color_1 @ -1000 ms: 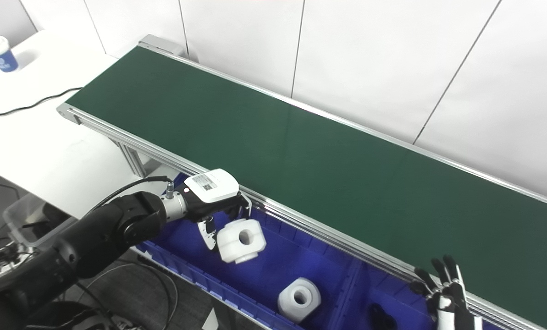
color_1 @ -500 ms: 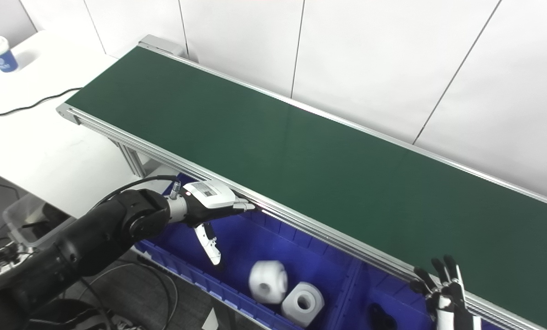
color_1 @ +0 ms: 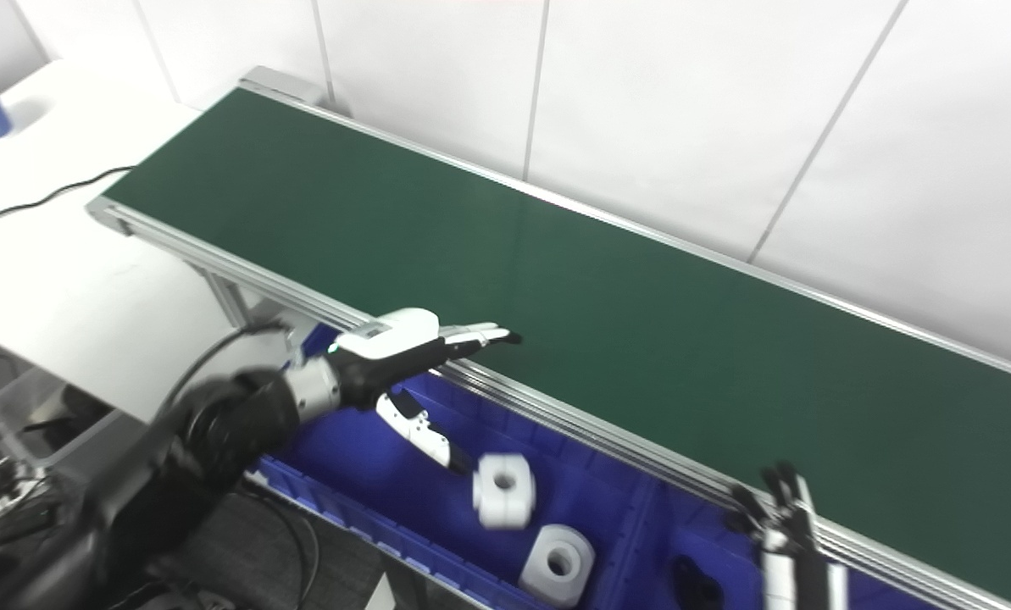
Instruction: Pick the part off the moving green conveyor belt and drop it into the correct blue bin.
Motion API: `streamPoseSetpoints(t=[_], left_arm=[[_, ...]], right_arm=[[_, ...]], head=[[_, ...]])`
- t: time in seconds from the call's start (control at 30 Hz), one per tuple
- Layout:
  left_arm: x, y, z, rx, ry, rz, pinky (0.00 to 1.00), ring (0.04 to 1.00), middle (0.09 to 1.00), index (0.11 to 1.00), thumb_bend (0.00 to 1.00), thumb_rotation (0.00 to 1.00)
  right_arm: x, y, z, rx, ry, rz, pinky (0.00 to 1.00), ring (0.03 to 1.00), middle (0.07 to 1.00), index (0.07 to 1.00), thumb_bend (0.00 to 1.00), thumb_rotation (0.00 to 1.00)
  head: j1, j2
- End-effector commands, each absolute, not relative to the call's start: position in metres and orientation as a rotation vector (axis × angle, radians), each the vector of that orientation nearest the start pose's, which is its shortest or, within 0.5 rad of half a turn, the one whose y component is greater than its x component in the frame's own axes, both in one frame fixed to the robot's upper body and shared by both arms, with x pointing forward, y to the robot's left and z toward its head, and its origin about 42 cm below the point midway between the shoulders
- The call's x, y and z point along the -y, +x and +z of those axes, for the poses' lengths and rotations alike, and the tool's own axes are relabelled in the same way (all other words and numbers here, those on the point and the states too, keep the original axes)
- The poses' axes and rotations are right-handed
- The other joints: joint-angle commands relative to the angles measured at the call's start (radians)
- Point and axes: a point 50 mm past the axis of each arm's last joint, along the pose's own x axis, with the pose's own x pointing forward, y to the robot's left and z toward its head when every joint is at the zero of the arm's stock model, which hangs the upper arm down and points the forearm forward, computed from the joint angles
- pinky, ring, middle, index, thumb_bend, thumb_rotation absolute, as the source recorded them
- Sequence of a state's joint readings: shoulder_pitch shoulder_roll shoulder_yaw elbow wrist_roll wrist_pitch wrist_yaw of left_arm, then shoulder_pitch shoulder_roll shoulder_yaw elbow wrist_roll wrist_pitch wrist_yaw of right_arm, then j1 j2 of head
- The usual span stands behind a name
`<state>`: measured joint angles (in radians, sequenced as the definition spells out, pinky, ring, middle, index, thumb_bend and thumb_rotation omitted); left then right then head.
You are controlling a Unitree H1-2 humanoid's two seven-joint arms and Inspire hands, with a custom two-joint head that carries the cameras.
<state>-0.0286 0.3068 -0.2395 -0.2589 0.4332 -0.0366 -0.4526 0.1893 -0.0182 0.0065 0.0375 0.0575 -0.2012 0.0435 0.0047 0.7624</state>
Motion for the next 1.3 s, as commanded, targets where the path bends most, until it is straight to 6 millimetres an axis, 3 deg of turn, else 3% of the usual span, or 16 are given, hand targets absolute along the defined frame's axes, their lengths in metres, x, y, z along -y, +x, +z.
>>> streamPoseSetpoints(t=[0.0,0.07,0.13,0.27,0.37,0.53,0.6,0.77,1.07,1.27], left_arm=[[-0.217,0.261,0.165,0.202,0.681,-0.585,0.75,0.876,0.916,0.890,0.93,0.59],[-0.216,0.250,0.162,0.201,0.607,-0.562,0.74,0.878,0.915,0.898,0.88,0.62],[-0.210,0.243,0.157,0.191,0.518,-0.539,0.76,0.885,0.918,0.901,0.87,0.63],[-0.191,0.242,0.145,0.177,0.313,-0.483,0.83,0.912,0.948,0.919,0.85,0.64],[-0.180,0.241,0.132,0.188,0.274,-0.441,0.89,0.942,0.971,0.936,0.82,0.65],[-0.184,0.238,0.103,0.142,0.247,-0.393,0.94,0.981,0.987,0.950,0.82,0.64],[-0.182,0.239,0.091,0.104,0.206,-0.363,0.94,0.967,0.980,0.951,0.77,0.64],[-0.161,0.244,0.082,0.073,0.141,-0.358,0.94,0.972,0.986,0.964,0.75,0.64],[-0.121,0.242,0.070,0.086,0.124,-0.445,1.00,1.000,1.000,0.962,0.73,0.62],[-0.115,0.241,0.058,0.077,0.116,-0.465,0.99,1.000,1.000,0.959,0.72,0.62]], right_arm=[[0.214,0.219,0.064,0.020,0.011,-0.004,0.77,0.812,0.922,0.947,0.89,0.89],[0.201,0.222,0.065,0.021,0.001,-0.002,0.77,0.818,0.927,0.955,0.90,0.91],[0.188,0.224,0.066,0.021,0.004,-0.002,0.78,0.822,0.930,0.959,0.90,0.91],[0.165,0.233,0.065,0.022,0.012,-0.008,0.77,0.821,0.923,0.958,0.89,0.91],[0.150,0.238,0.065,0.023,0.040,-0.008,0.76,0.834,0.927,0.953,0.86,0.88],[0.134,0.242,0.062,0.020,0.038,-0.016,0.76,0.835,0.933,0.951,0.87,0.89],[0.130,0.243,0.060,0.020,0.035,-0.022,0.76,0.834,0.936,0.953,0.86,0.89],[0.121,0.241,0.053,-0.001,0.049,-0.044,0.77,0.853,0.949,0.957,0.86,0.88],[0.113,0.236,0.045,-0.025,0.041,-0.075,0.78,0.872,0.965,0.964,0.92,0.89],[0.115,0.232,0.039,-0.033,0.025,-0.080,0.78,0.873,0.962,0.972,0.93,0.91]], head=[[-0.040,0.001],[-0.132,-0.003],[-0.170,-0.006],[-0.295,-0.021],[-0.340,-0.031],[-0.442,-0.064],[-0.472,-0.074],[-0.572,-0.107],[-0.647,-0.149],[-0.674,-0.190]])
